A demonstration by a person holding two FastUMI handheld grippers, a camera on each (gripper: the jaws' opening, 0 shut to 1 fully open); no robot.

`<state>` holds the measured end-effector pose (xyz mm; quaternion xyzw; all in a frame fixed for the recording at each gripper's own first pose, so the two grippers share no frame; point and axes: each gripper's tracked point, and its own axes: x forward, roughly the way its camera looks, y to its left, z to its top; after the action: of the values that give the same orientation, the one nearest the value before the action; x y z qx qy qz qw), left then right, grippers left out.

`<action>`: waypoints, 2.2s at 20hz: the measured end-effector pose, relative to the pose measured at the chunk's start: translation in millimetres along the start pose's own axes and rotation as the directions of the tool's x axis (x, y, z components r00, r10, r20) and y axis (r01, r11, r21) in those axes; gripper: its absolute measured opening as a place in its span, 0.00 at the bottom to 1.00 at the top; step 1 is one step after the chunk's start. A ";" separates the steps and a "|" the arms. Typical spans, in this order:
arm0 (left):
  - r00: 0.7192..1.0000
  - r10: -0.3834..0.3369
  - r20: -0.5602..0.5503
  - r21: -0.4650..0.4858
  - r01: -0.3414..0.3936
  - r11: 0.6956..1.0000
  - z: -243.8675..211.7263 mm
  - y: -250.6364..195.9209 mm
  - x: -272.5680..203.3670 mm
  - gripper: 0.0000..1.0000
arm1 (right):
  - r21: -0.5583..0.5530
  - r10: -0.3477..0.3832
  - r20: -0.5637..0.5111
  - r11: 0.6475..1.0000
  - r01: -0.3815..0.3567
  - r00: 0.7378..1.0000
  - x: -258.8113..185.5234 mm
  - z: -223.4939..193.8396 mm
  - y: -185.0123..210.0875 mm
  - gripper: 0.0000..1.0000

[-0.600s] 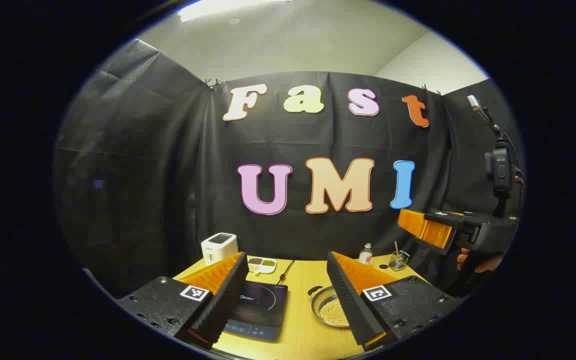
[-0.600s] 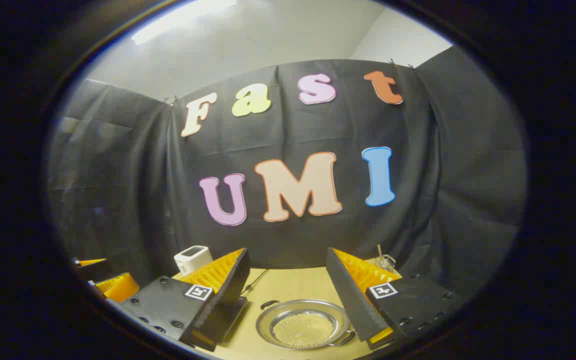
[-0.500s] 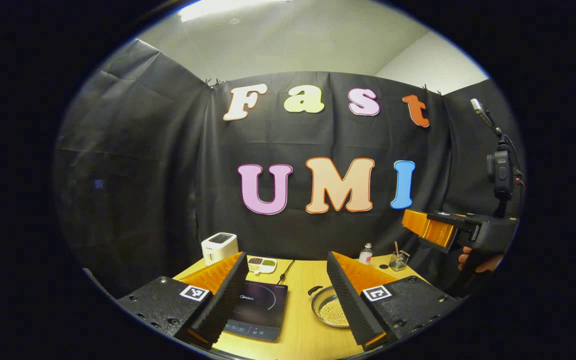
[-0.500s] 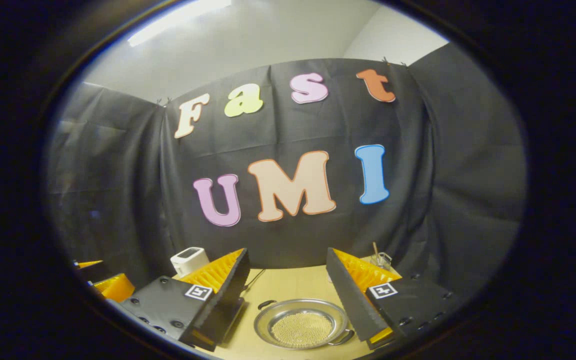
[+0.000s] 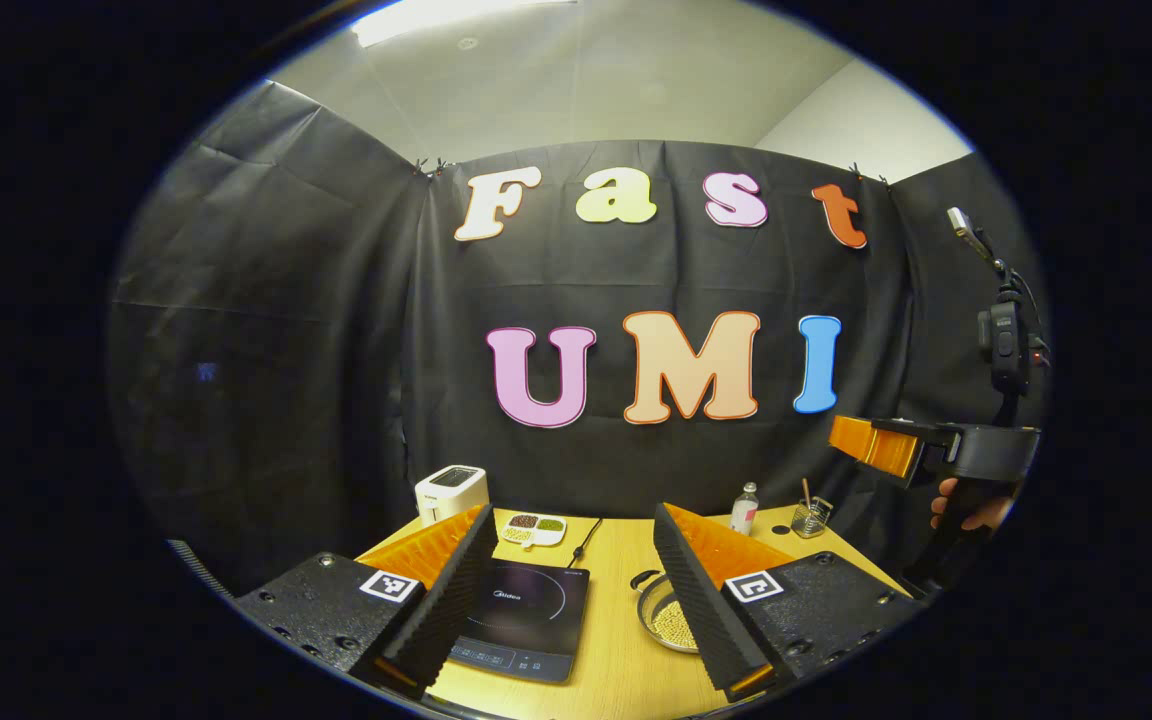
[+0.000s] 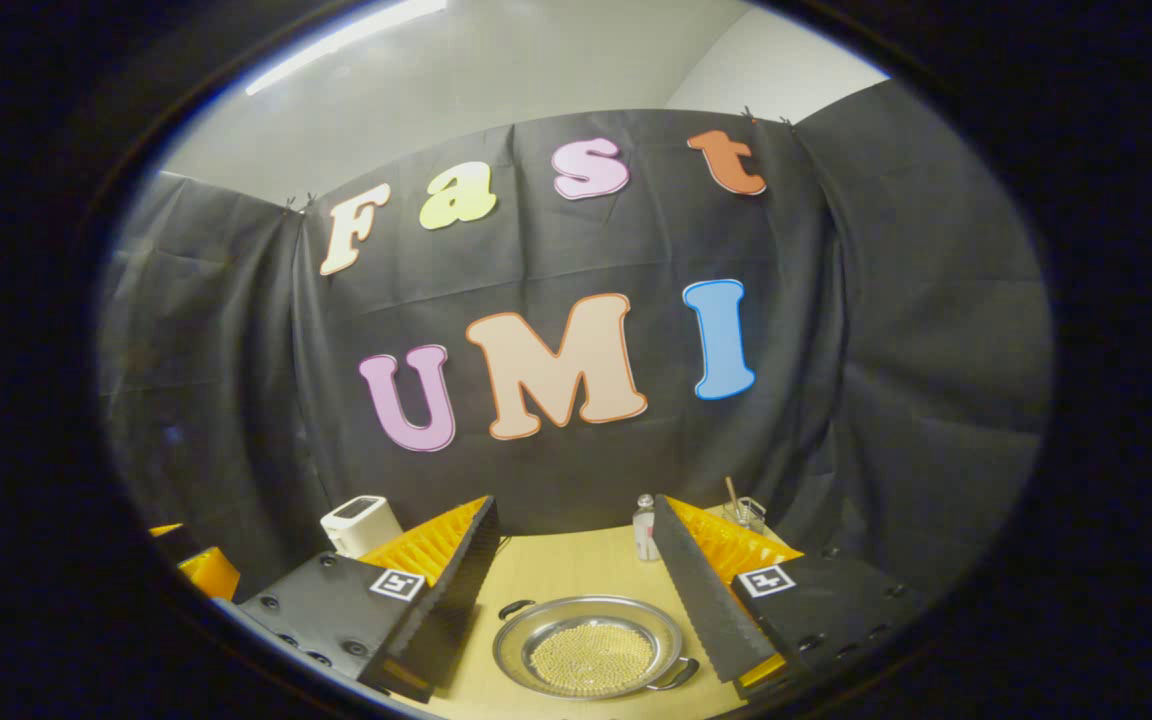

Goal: First push the handle of the pot to place it horizontally, then grasp the pot with both hands and set it on the induction cooktop.

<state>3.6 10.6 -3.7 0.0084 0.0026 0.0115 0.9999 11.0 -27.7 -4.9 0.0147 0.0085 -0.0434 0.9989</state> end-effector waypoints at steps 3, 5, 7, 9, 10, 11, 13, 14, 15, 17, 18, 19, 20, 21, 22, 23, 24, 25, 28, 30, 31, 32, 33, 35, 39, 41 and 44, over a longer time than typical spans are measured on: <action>1.000 -0.015 -0.009 -0.006 0.015 1.000 -4.7 -2.2 3.0 0.92 | 0.002 -0.010 -0.015 1.000 0.010 1.000 0.9 -3.8 0.2 0.93; 1.000 -0.024 -0.012 -0.012 0.024 1.000 -7.1 -2.6 5.1 0.96 | 0.001 -0.012 -0.018 1.000 0.012 1.000 1.9 -4.8 1.5 0.93; 0.999 -0.028 -0.019 -0.016 0.028 0.999 -8.3 -2.1 6.2 0.96 | -0.003 -0.017 -0.017 1.000 0.017 1.000 3.0 -3.6 3.8 0.92; 0.999 -0.033 -0.020 -0.013 0.033 0.999 -8.6 -1.9 5.2 0.96 | 0.000 -0.007 -0.019 1.000 0.007 1.000 6.0 -5.0 14.3 0.92; 0.999 -0.034 -0.020 -0.010 0.034 0.999 -9.3 -1.5 4.5 0.96 | 0.000 0.002 -0.018 1.000 -0.002 1.000 6.1 -5.6 20.1 0.92; 0.999 -0.036 -0.022 -0.007 0.036 0.999 -11.1 -1.2 3.1 0.96 | -0.005 0.009 -0.013 1.000 -0.009 1.000 6.3 -4.5 24.9 0.92; 0.999 -0.039 -0.022 -0.001 0.039 0.999 -12.1 -0.4 1.4 0.96 | -0.041 0.014 -0.003 0.999 -0.014 1.000 8.9 -3.9 29.0 0.92; 0.999 -0.043 -0.023 -0.001 0.043 0.999 -11.8 -0.3 1.4 0.96 | -0.059 0.013 -0.002 0.998 -0.013 1.000 7.6 -6.3 29.4 0.92; 0.999 -0.046 -0.024 -0.002 0.046 0.999 -13.2 -1.3 0.0 0.92 | -0.068 0.014 -0.002 0.998 -0.014 1.000 6.1 -7.4 30.1 0.96; 0.998 -0.052 -0.025 -0.003 0.052 0.999 -14.5 -1.6 0.6 0.92 | -0.067 0.024 -0.011 0.997 -0.024 1.000 1.9 -11.7 30.7 0.92; 0.998 -0.052 -0.026 -0.003 0.052 0.999 -14.4 -0.6 1.0 0.96 | -0.059 0.031 -0.016 0.998 -0.032 0.999 -0.8 -14.3 31.3 0.92; 0.998 -0.052 -0.030 -0.002 0.052 0.999 -16.9 -0.1 0.5 0.92 | -0.053 0.030 -0.018 0.998 -0.031 0.999 -2.7 -15.2 29.3 0.92; 0.998 -0.055 -0.030 -0.003 0.055 0.998 -18.4 -0.4 1.0 0.92 | -0.053 0.025 -0.018 0.998 -0.026 1.000 -5.5 -16.0 24.9 0.92; 0.998 -0.058 -0.031 -0.006 0.058 0.998 -18.1 -1.3 0.8 0.96 | -0.057 0.013 -0.019 0.998 -0.014 1.000 -8.4 -16.5 20.1 0.92; 0.997 -0.064 -0.032 -0.010 0.064 0.998 -18.0 -2.3 1.2 0.96 | -0.061 0.007 -0.021 0.998 -0.009 1.000 -10.7 -18.0 16.2 0.92; 0.997 -0.069 -0.034 -0.013 0.068 0.998 -20.3 -2.9 1.5 0.96 | -0.063 0.005 -0.025 0.998 -0.006 1.000 -13.0 -18.9 13.5 0.92; 0.997 -0.072 -0.038 -0.015 0.072 0.997 -21.7 -3.2 1.8 0.96 | -0.064 0.003 -0.027 0.998 -0.005 1.000 -16.5 -18.4 10.8 0.92; 0.996 -0.075 -0.042 -0.013 0.074 0.997 -23.5 -2.4 2.1 0.96 | -0.062 0.001 -0.026 0.998 -0.002 1.000 -19.1 -18.6 8.2 0.92; 0.996 -0.076 -0.045 -0.014 0.075 0.997 -27.3 1.0 1.6 0.96 | -0.058 -0.010 -0.004 0.998 0.010 1.000 -30.1 -17.5 -0.6 0.60; 0.995 -0.086 -0.049 -0.027 0.085 0.996 -31.1 1.5 1.2 0.92 | -0.051 -0.025 -0.001 0.998 0.025 1.000 -36.7 -17.0 -6.7 0.42; 0.994 -0.091 -0.054 -0.030 0.089 0.996 -32.1 1.3 2.2 0.96 | -0.045 -0.033 -0.002 0.998 0.033 0.999 -40.1 -16.8 -10.1 0.36; 0.994 -0.093 -0.054 -0.027 0.092 0.995 -32.4 2.5 3.2 0.96 | -0.040 -0.043 -0.001 0.998 0.042 0.999 -42.9 -16.9 -14.0 0.25; 0.994 -0.094 -0.053 -0.020 0.093 0.995 -32.4 4.4 4.8 0.92 | -0.038 -0.050 -0.003 0.998 0.050 0.999 -45.5 -17.2 -18.7 0.13; 0.993 -0.101 -0.054 -0.007 0.100 0.995 -34.2 5.6 7.8 0.92 | -0.045 -0.057 -0.035 0.997 0.056 0.998 -51.6 -25.5 -26.4 0.10; 0.991 -0.115 -0.075 -0.007 0.115 0.993 -45.1 9.3 12.6 0.96 | -0.111 -0.097 -0.108 0.990 0.085 0.989 -60.6 -47.0 -49.4 0.14; 0.989 -0.115 -0.097 -0.010 0.114 0.993 -54.1 14.2 14.8 0.96 | -0.120 -0.109 -0.161 0.989 0.090 0.981 -65.3 -65.3 -56.7 0.09; 0.989 -0.088 -0.115 0.005 0.090 0.996 -62.1 26.0 18.3 0.96 | -0.114 -0.121 -0.260 0.989 0.094 0.958 -71.7 -97.2 -66.9 0.09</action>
<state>20.9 38.1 -65.4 0.0126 0.0605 -0.0327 0.9976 -67.7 -85.2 -102.6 -0.0303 0.1456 -0.0948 0.9843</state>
